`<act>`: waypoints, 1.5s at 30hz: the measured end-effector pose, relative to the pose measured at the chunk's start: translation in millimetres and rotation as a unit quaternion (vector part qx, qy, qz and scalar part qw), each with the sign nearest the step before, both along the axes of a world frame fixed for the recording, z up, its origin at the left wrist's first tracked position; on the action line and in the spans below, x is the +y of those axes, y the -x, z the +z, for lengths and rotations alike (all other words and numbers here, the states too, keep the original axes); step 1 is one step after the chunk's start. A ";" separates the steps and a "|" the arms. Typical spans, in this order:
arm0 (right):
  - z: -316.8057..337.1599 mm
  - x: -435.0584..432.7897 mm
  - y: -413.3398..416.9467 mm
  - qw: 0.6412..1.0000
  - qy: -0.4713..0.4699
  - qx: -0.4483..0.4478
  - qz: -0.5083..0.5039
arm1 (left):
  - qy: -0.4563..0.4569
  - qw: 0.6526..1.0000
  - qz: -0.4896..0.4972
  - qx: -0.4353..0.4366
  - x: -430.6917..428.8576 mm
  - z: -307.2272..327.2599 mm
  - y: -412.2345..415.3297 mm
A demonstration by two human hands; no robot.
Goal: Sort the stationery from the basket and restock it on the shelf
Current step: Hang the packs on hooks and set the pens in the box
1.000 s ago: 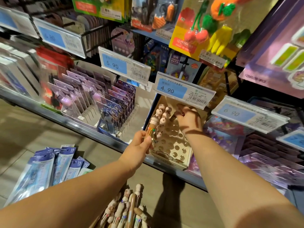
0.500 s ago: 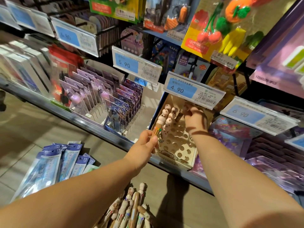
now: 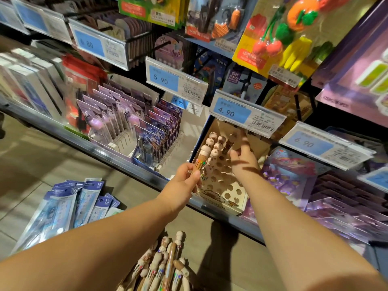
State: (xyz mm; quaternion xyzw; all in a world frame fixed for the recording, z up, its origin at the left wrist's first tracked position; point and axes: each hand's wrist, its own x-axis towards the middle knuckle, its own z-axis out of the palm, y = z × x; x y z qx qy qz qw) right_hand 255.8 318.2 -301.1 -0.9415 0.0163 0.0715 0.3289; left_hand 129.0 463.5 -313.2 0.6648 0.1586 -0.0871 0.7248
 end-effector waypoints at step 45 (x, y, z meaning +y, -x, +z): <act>-5.0 -15.3 -4.7 0.968 -0.209 -0.031 -0.138 | -0.398 0.911 0.026 -0.106 -6.7 -11.6 -27.2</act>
